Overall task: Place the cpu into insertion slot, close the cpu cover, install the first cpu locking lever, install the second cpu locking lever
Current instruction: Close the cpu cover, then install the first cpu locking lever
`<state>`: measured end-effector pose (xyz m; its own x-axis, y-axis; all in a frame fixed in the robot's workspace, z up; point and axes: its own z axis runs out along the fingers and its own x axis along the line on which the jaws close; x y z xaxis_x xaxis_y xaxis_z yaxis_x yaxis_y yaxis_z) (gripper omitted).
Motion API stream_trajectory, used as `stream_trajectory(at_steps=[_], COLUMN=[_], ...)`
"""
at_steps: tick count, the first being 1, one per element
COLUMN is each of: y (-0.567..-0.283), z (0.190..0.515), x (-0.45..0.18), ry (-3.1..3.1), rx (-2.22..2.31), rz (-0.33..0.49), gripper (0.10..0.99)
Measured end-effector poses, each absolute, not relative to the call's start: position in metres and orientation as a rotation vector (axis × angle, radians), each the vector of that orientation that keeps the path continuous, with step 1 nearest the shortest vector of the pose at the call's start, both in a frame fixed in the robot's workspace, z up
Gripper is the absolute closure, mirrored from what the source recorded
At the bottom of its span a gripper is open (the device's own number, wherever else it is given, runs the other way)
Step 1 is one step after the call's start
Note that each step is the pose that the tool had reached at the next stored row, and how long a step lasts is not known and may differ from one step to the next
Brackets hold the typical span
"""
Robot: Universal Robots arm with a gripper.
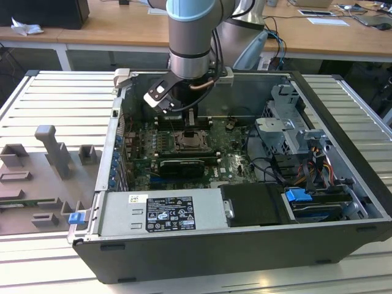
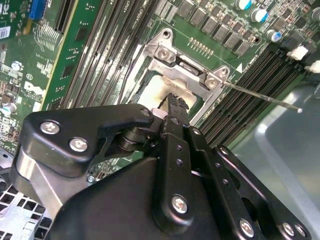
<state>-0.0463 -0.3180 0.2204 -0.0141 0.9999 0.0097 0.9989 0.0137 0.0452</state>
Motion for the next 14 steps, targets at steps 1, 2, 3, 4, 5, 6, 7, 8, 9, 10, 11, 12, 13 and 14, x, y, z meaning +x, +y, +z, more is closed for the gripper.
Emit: stream_trajectory(at_steps=[1,2,3,4,5,6,7,8,9,10,11,12,13,14], y=[-0.318,-0.318,-0.318,-0.318,-0.318,-0.318,-0.318,-0.318,-0.318,-0.318,-0.318,-0.318,-0.3181,-0.318], z=[0.2204,0.2204,0.2204,0.2204,0.2204,0.2204,0.2206,0.2209,0.2212,0.2213,0.2217,0.2222,0.223,0.2243], x=[-0.0474,-0.0478,-0.0479,-0.0479,-0.0479,-0.048,-0.0481,-0.048,-0.0481,-0.048,-0.0481,-0.0481,-0.0481,-0.0481], ry=[2.219,2.219,2.219,2.219,2.219,2.219,2.219,2.219,2.219,2.219,2.219,2.219,2.219,2.219], rx=[2.188,2.188,2.188,2.188,2.188,2.188,2.188,2.188,2.188,2.188,2.188,2.188,2.188,2.188], rz=[0.061,0.061,0.061,0.061,0.061,0.061,0.061,0.061,0.061,0.061,0.061,0.061,0.061,0.061], gripper=[0.98,0.98,0.98,0.98,0.98,0.98,0.98,0.98,0.98,0.98,0.98,0.98,0.98,0.98])
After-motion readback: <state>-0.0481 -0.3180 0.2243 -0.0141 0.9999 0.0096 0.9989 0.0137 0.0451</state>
